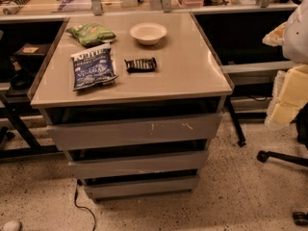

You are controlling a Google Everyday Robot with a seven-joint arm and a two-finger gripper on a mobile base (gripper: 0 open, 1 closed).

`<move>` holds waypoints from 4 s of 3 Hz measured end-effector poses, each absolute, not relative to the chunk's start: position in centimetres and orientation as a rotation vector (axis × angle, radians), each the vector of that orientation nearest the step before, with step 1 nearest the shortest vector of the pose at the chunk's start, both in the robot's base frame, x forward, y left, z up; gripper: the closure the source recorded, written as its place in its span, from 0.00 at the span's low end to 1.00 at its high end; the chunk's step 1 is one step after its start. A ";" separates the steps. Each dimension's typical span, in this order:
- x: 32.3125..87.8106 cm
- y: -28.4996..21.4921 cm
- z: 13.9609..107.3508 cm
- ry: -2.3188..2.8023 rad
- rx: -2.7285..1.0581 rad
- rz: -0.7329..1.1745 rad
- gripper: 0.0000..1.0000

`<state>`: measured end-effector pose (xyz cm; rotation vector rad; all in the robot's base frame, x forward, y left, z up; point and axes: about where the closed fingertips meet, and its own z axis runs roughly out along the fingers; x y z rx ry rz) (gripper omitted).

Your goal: Open top drawer

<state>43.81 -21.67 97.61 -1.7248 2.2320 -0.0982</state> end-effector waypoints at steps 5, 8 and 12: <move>43.0 -15.4 84.3 2.210 -1.800 0.097 0.00; 43.8 -13.5 79.8 2.204 -1.837 0.202 0.00; 50.9 -7.8 71.2 2.144 -1.784 0.214 0.00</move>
Offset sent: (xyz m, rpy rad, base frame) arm -0.0072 0.0104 -0.0190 -0.0096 0.0034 0.0463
